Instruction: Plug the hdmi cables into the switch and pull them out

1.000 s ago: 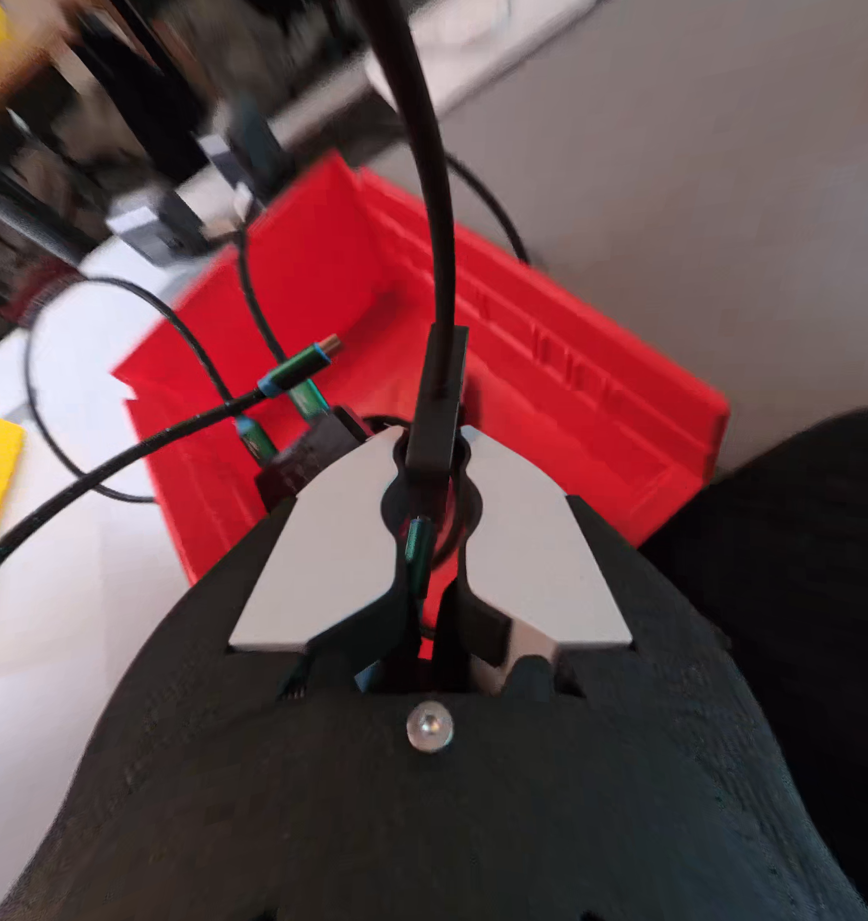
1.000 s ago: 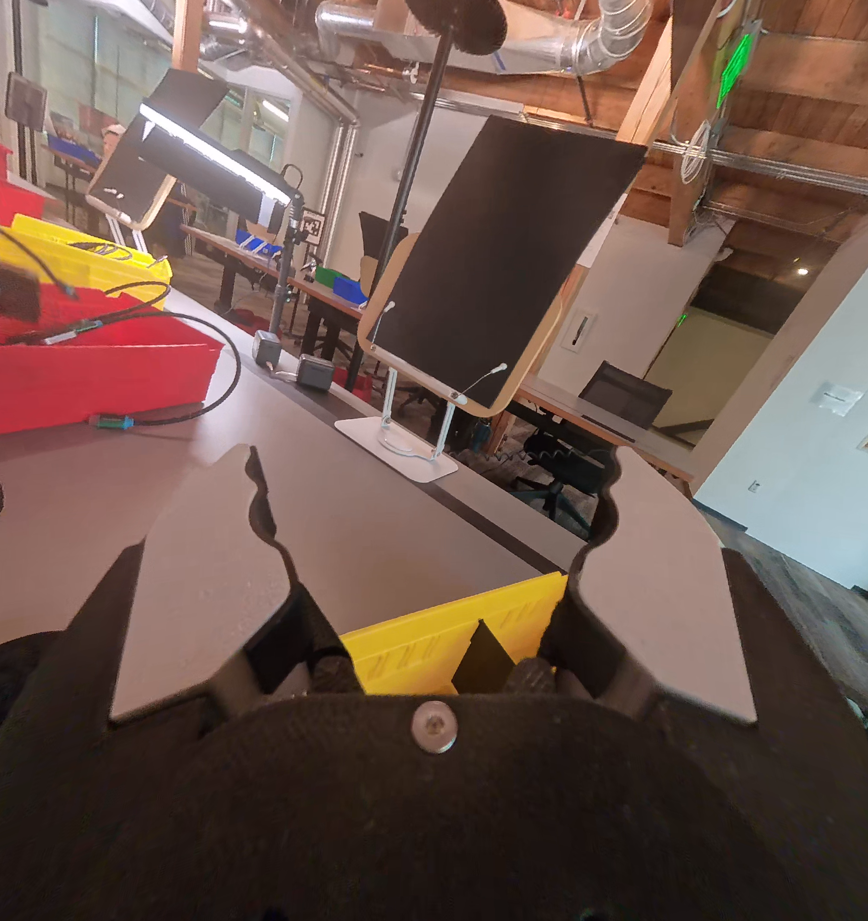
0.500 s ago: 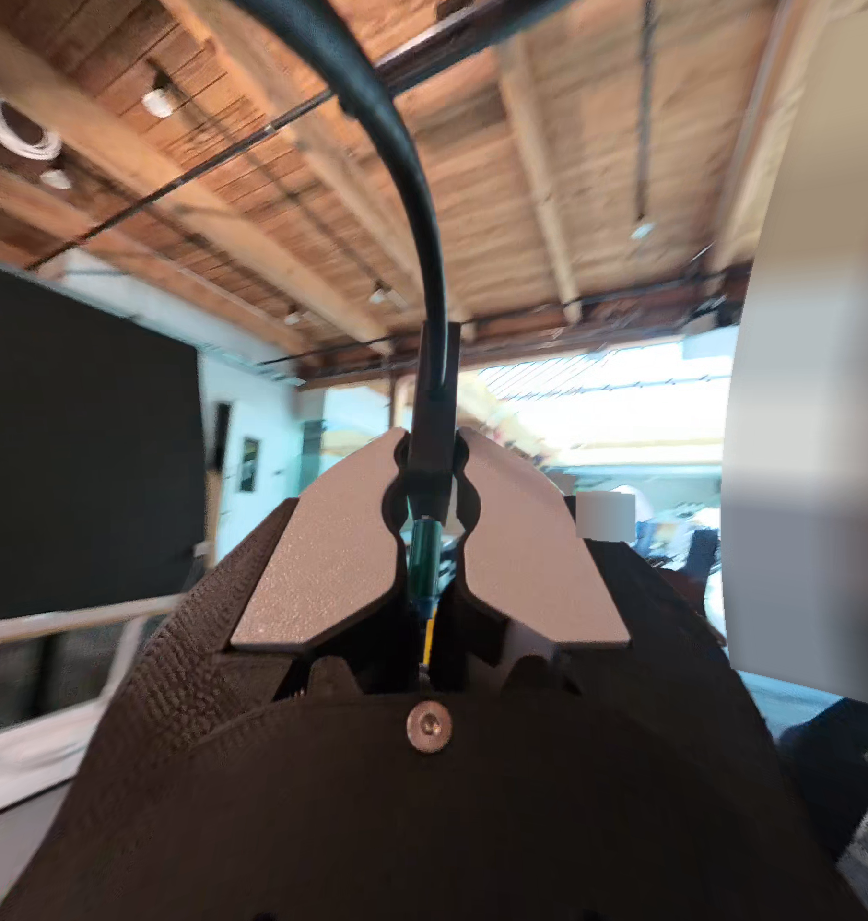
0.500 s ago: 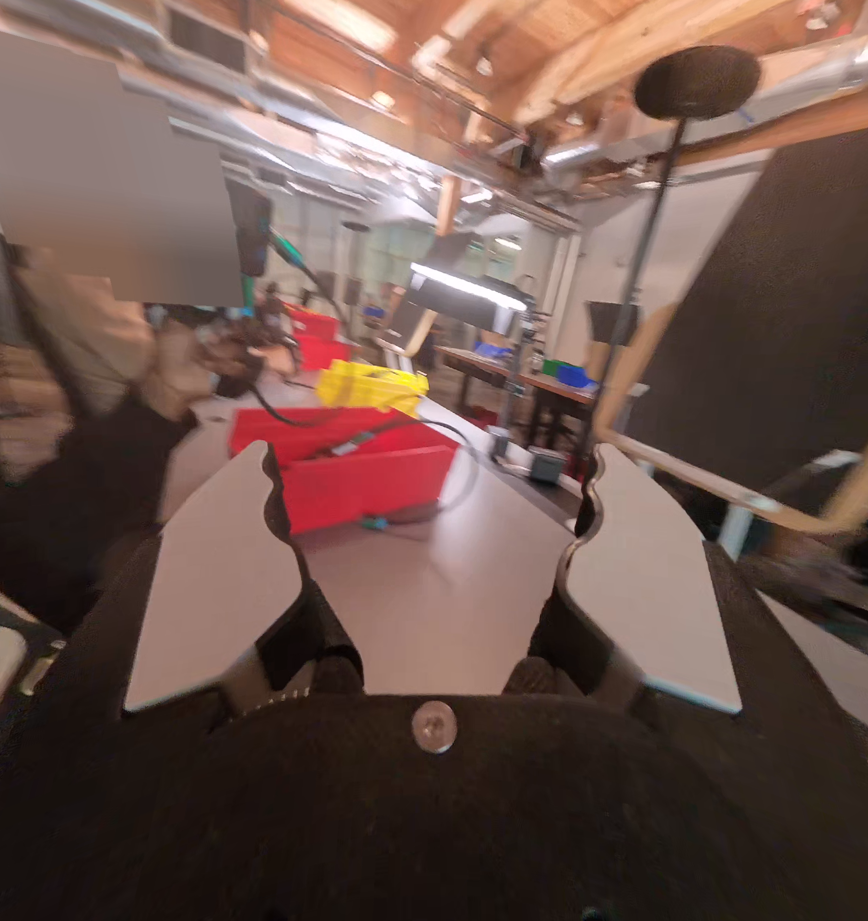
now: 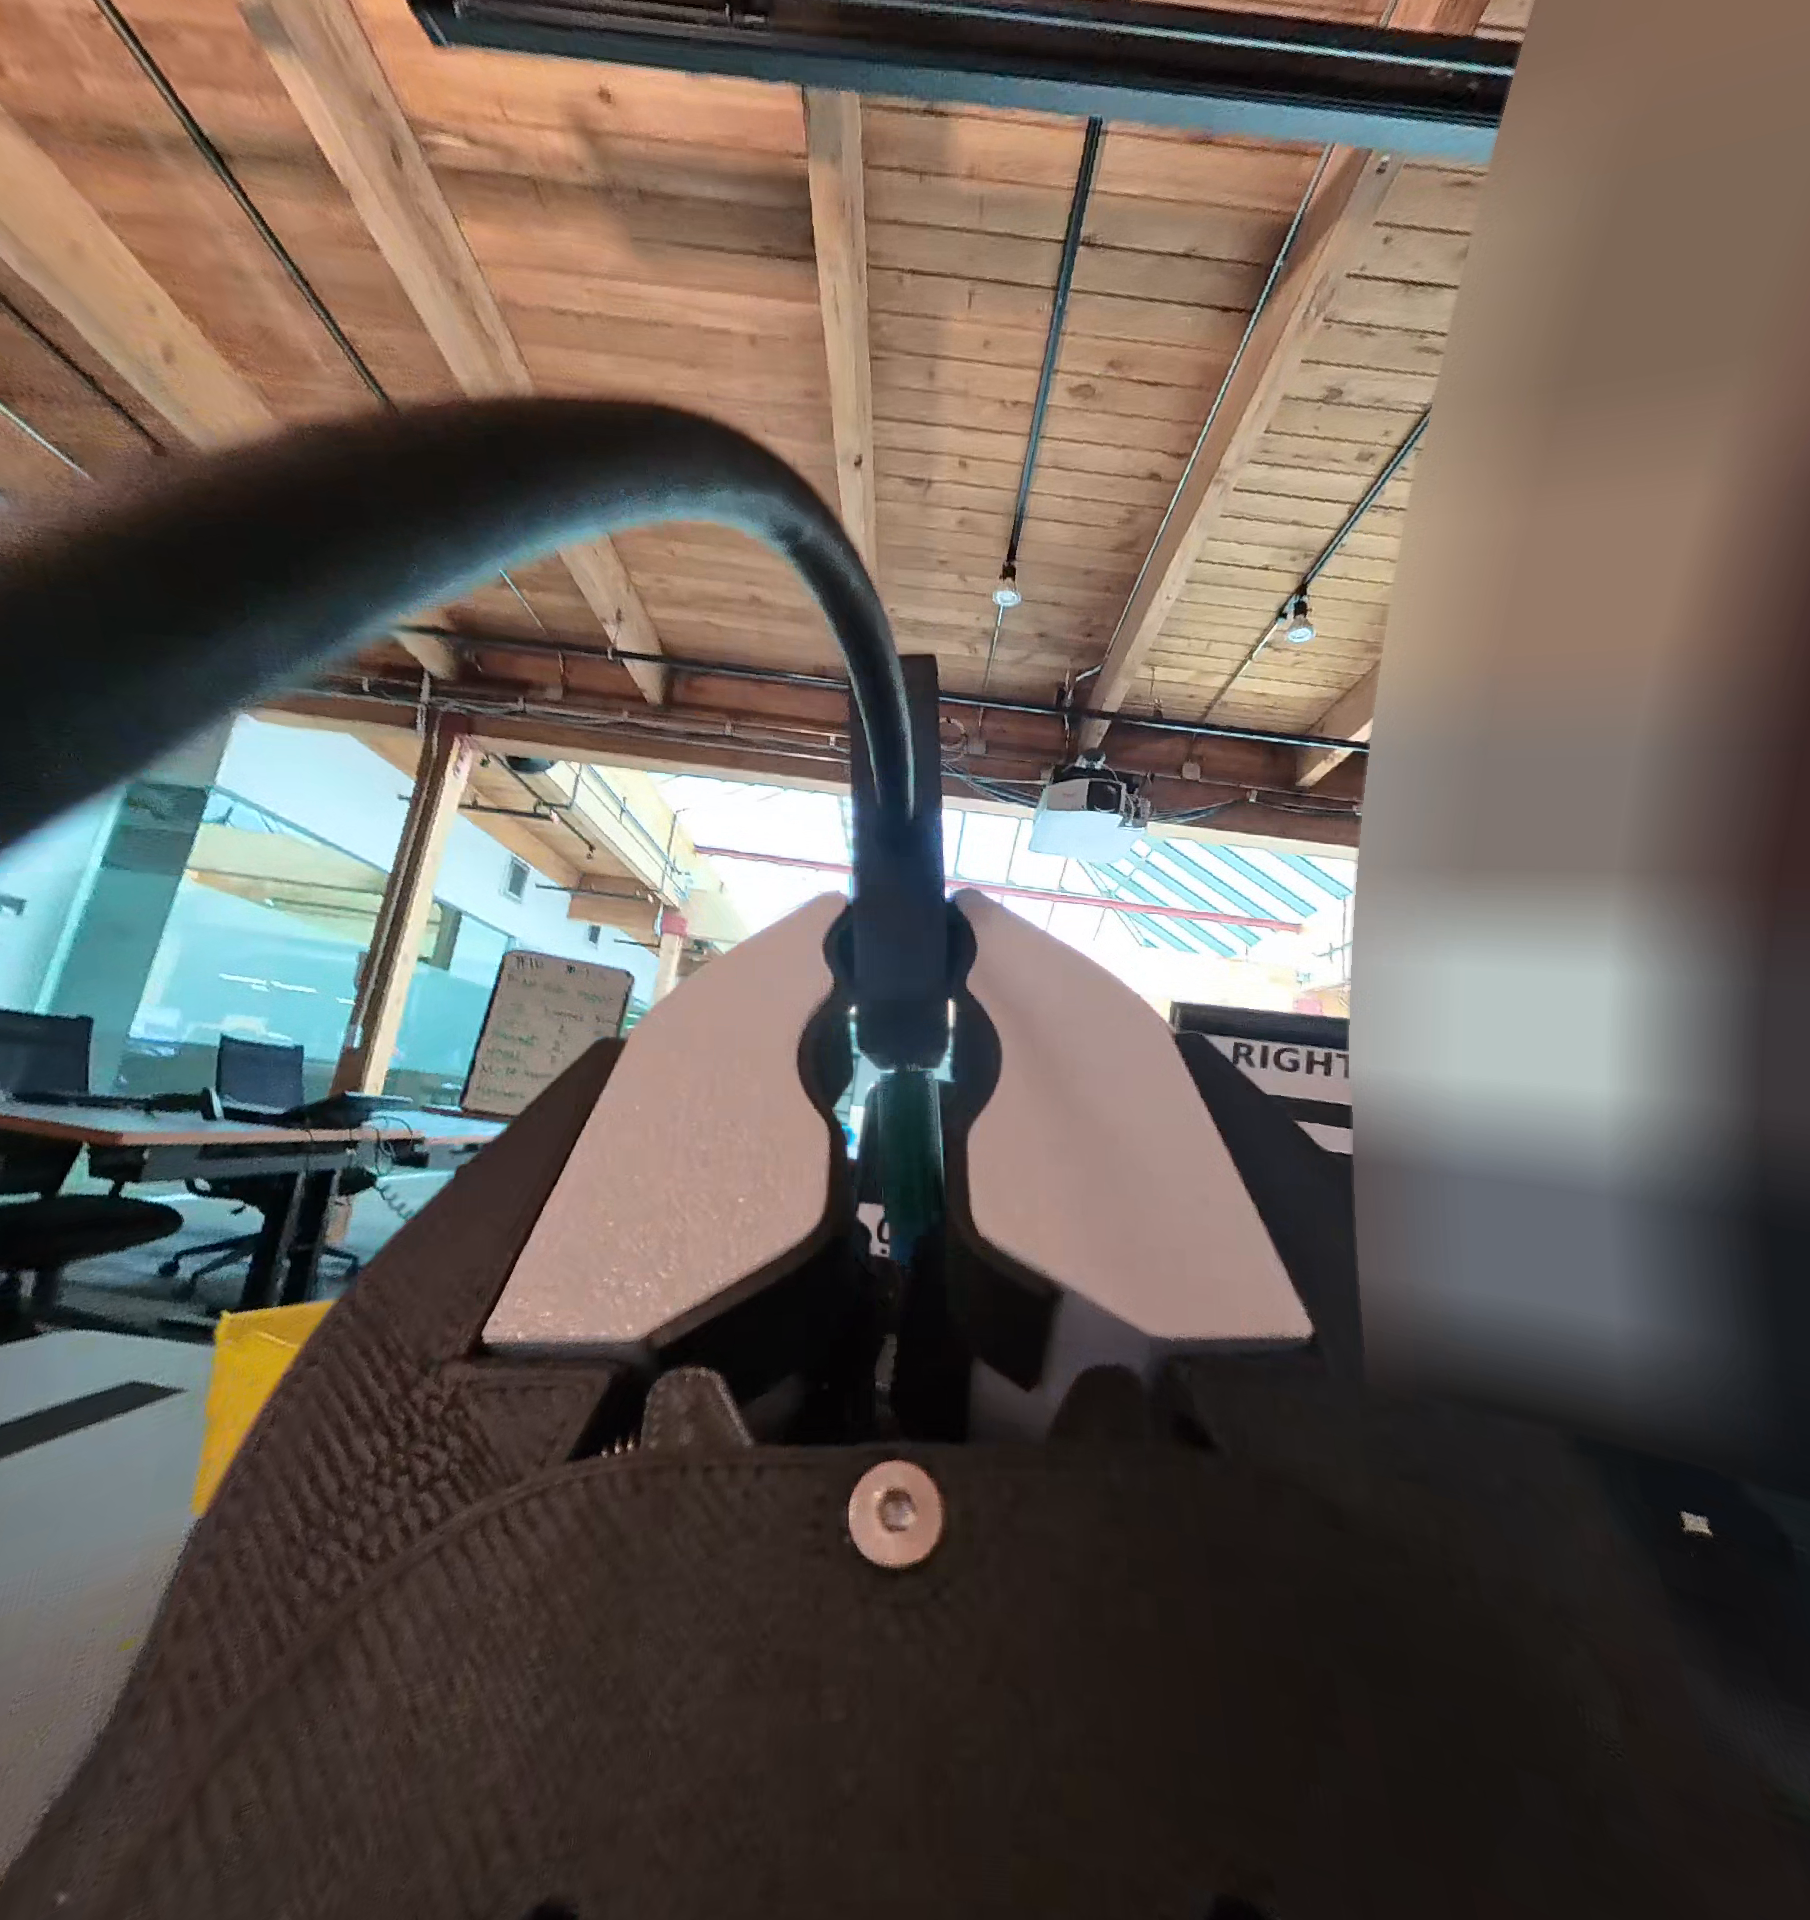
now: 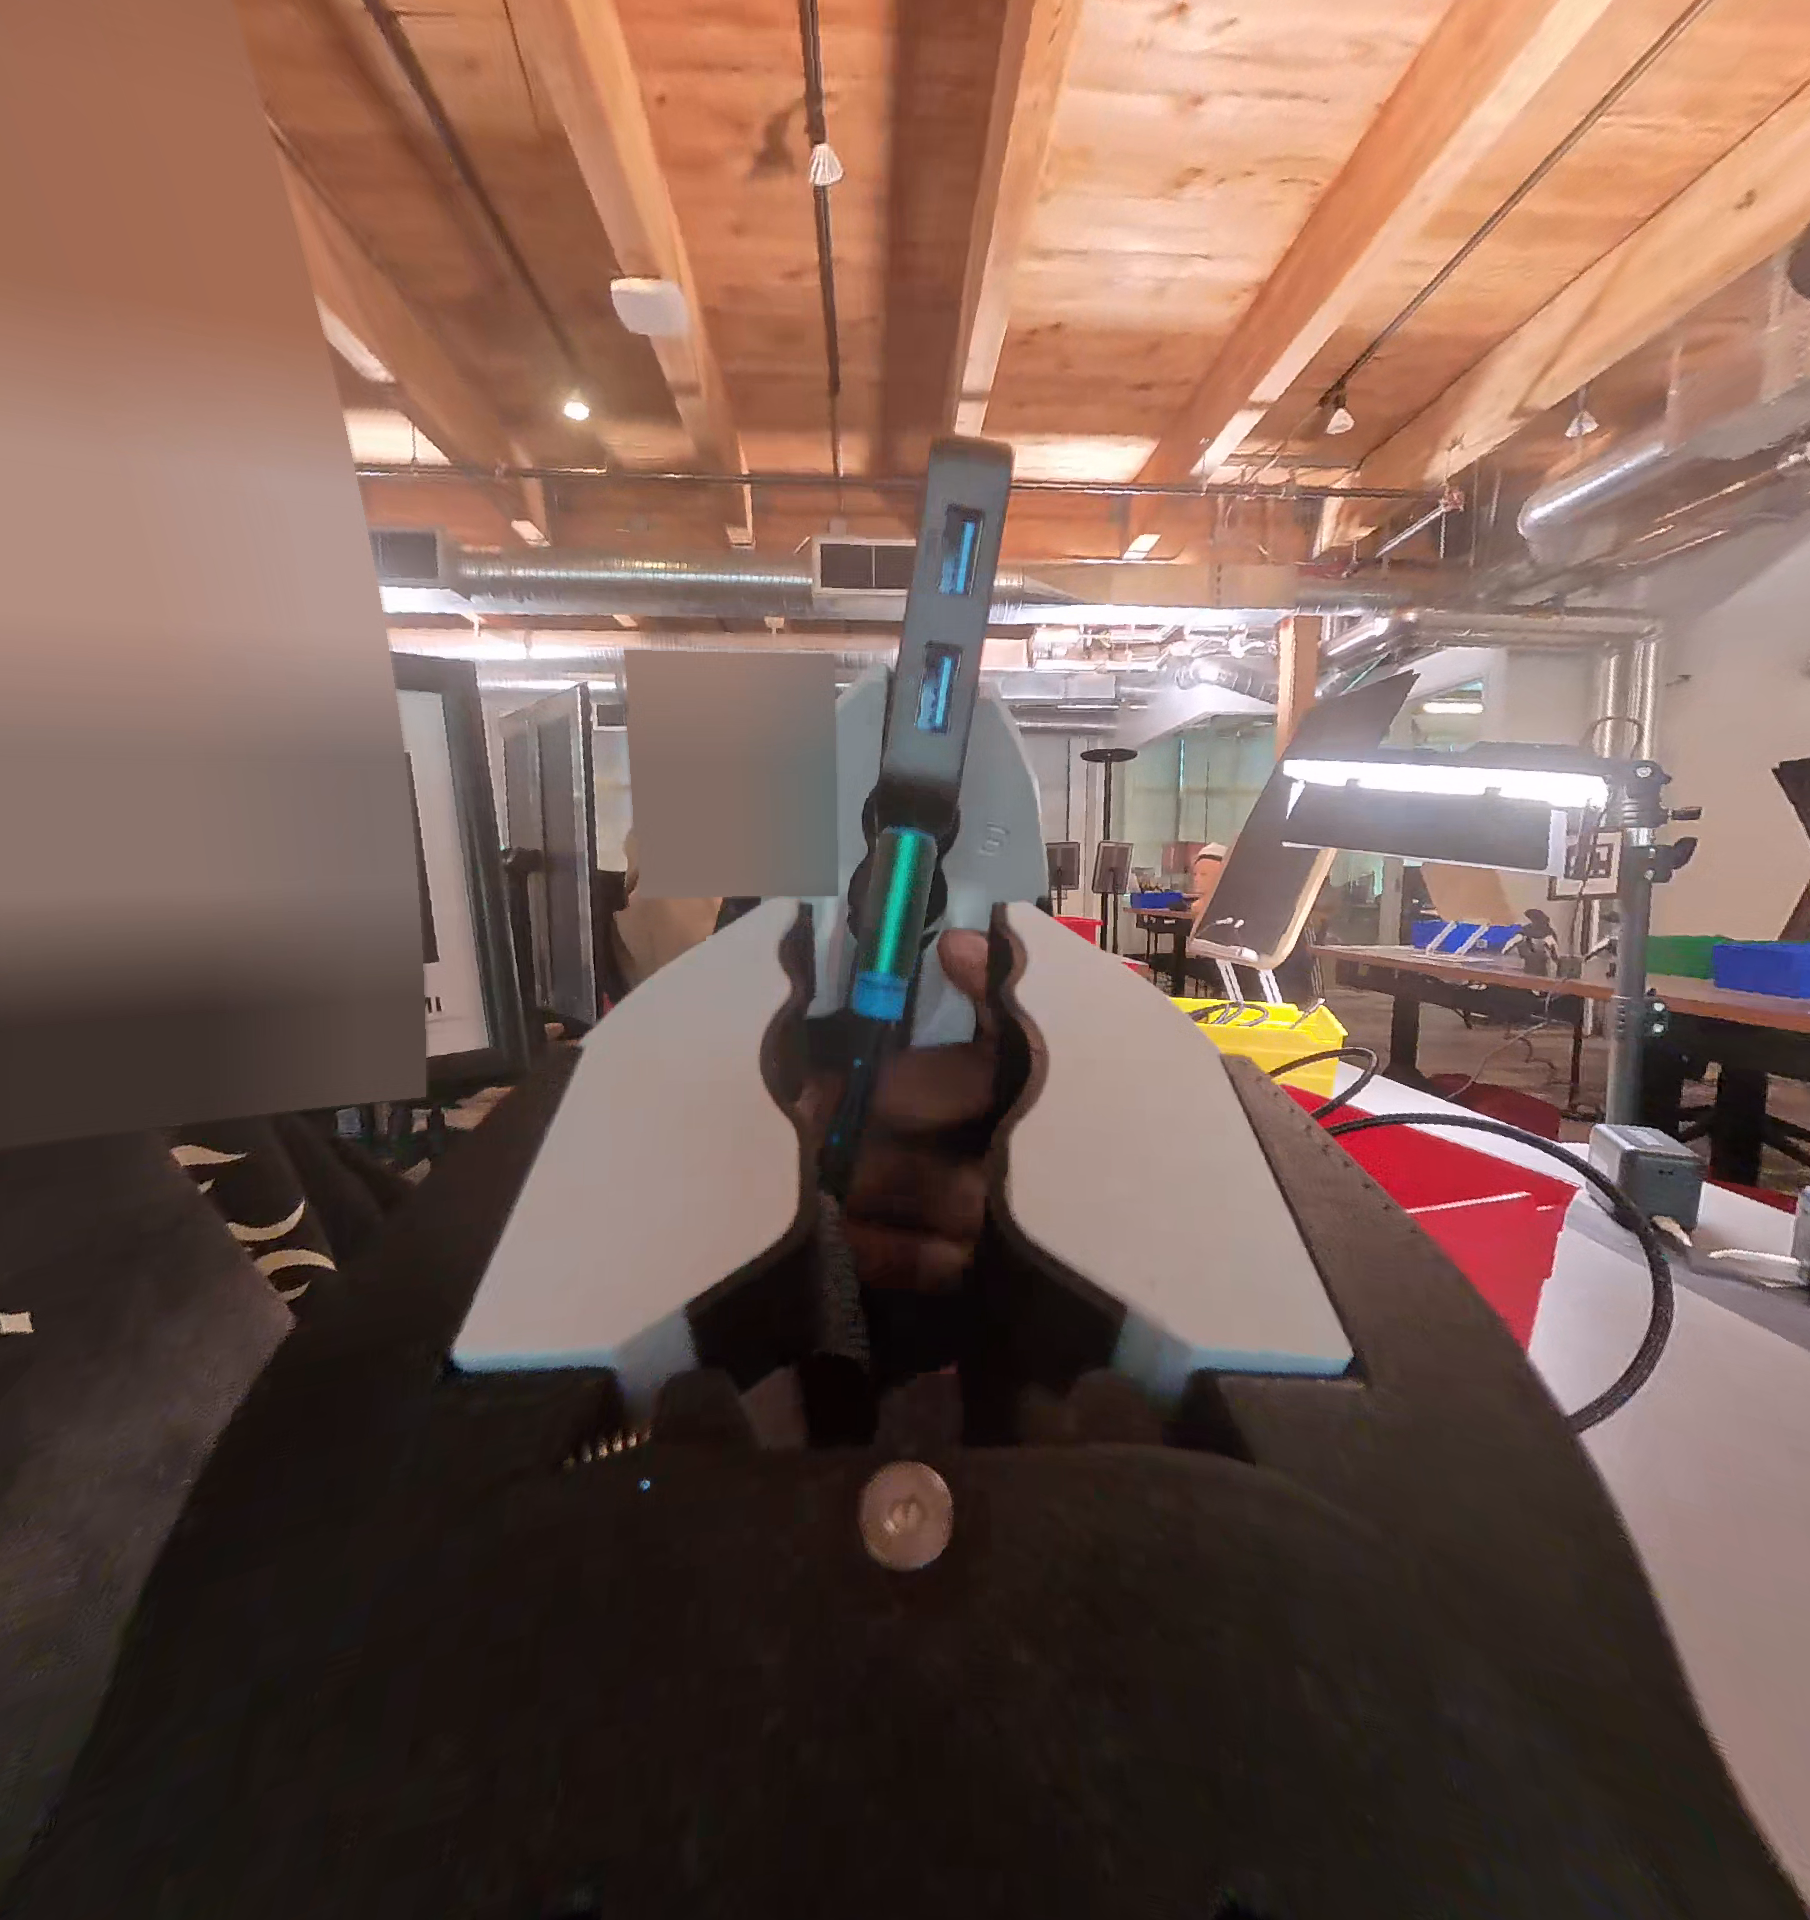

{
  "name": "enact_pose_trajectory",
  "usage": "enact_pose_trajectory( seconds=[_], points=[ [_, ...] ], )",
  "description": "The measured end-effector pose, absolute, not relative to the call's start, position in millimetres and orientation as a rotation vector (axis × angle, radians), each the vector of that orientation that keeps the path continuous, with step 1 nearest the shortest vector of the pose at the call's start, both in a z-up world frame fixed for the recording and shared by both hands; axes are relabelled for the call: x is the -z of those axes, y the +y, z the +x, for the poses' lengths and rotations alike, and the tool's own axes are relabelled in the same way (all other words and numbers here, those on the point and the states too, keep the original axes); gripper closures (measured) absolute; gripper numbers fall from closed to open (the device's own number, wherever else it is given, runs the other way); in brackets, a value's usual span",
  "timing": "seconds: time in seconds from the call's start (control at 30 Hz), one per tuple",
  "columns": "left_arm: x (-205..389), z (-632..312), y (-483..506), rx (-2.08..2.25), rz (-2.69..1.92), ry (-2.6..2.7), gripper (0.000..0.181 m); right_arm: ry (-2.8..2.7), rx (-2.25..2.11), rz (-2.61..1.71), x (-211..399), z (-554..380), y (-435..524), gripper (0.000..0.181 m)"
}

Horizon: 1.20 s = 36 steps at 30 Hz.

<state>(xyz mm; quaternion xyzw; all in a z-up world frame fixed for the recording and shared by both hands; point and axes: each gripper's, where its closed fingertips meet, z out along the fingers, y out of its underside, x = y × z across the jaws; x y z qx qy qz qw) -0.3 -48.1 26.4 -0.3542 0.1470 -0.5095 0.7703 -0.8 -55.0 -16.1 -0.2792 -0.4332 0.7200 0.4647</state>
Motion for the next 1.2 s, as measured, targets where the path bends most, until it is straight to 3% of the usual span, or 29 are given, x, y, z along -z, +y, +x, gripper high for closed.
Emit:
enact_pose_trajectory(
  seconds=[0.1, 0.23, 0.3, 0.37, 0.4, 0.43, 0.8, 0.93, 1.03, 1.2],
  points=[
    [-19, 10, -42, 1.105, -0.788, 0.328, 0.168, -1.085, -1.745, -0.678, 19, -1, -56, 0.167],
    [-18, 12, -45, 1.015, -0.790, 0.370, 0.167, -1.137, -1.792, -0.743, 21, 2, -56, 0.169],
    [-19, 13, -47, 0.966, -0.814, 0.398, 0.151, -1.178, -1.805, -0.763, 25, 1, -58, 0.169],
    [-17, 17, -48, 0.930, -0.855, 0.437, 0.152, -1.212, -1.792, -0.767, 29, -2, -62, 0.169],
    [-16, 16, -46, 0.913, -0.876, 0.441, 0.165, -1.219, -1.795, -0.766, 30, -3, -64, 0.169],
    [-15, 15, -46, 0.908, -0.891, 0.449, 0.166, -1.216, -1.793, -0.779, 31, -5, -63, 0.169],
    [-24, 2, -48, 0.899, -0.810, 0.319, 0.169, -1.136, -1.786, -0.731, 27, -11, -62, 0.169],
    [-73, -76, -90, 0.868, -0.544, 0.146, 0.169, -1.248, -1.630, -0.790, 79, -31, -68, 0.169],
    [-84, -100, -122, 0.688, -0.554, 0.210, 0.164, -1.174, -1.874, -0.827, 69, -29, -64, 0.169],
    [-88, -109, -137, 0.641, -0.565, 0.243, 0.168, -1.110, -1.784, -0.771, 34, -11, -37, 0.170]
  ],
)
